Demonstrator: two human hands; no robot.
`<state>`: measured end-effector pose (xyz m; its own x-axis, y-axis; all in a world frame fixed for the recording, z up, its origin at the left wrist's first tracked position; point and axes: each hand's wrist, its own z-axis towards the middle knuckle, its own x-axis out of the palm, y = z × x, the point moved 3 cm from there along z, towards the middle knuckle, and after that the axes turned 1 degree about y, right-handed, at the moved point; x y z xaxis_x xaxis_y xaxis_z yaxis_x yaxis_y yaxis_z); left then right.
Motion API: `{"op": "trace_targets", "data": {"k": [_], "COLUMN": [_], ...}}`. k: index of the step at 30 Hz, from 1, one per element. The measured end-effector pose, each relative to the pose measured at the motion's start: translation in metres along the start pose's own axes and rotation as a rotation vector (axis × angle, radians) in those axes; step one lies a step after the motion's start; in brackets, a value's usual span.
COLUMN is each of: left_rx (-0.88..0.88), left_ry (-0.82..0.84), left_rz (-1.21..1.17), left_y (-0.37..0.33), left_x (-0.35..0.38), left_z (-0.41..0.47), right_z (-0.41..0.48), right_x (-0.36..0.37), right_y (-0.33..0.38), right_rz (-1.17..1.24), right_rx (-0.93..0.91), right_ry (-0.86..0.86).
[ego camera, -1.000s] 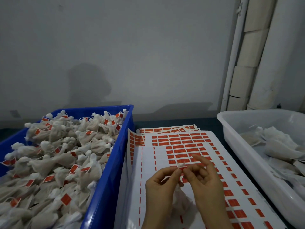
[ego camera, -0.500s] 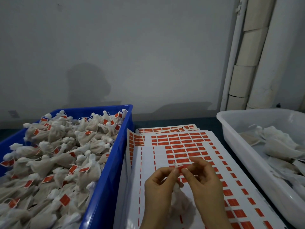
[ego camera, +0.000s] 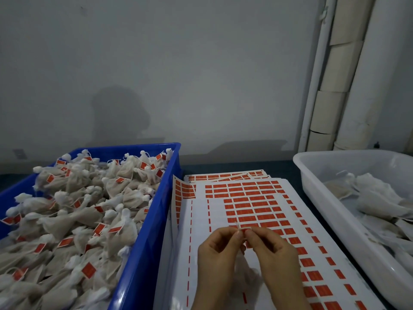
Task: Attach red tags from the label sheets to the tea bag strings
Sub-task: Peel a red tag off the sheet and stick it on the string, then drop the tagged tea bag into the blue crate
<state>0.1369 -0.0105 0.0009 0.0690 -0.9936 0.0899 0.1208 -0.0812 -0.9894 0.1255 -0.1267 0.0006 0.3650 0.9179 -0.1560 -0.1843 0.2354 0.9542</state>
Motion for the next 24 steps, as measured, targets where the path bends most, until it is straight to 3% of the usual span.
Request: {"op": "trace_targets", "data": {"k": [7, 14, 17, 20, 24], "left_rx": [0.032, 0.073, 0.124, 0.3, 0.539], "left_ry": [-0.028, -0.159, -0.235, -0.355, -0.669], "left_rz": [0.072, 0.253, 0.149, 0.16, 0.333], "left_y": [-0.001, -0.026, -0.063, -0.113, -0.163], "left_x": [-0.002, -0.009, -0.018, -0.027, -0.048], "left_z": [-0.001, -0.004, -0.009, -0.017, -0.019], "right_z": [-0.005, -0.003, -0.001, -0.001, -0.002], "right_x": [0.002, 0.001, 0.0, 0.002, 0.002], "right_y": [0.003, -0.003, -0.01, -0.011, -0.009], "right_rz": [-0.016, 0.115, 0.121, 0.09, 0.087], "right_rx": [-0.015, 0.029, 0.065, 0.051, 0.061], "right_ry": [0.028, -0.017, -0.021, -0.008, 0.009]}}
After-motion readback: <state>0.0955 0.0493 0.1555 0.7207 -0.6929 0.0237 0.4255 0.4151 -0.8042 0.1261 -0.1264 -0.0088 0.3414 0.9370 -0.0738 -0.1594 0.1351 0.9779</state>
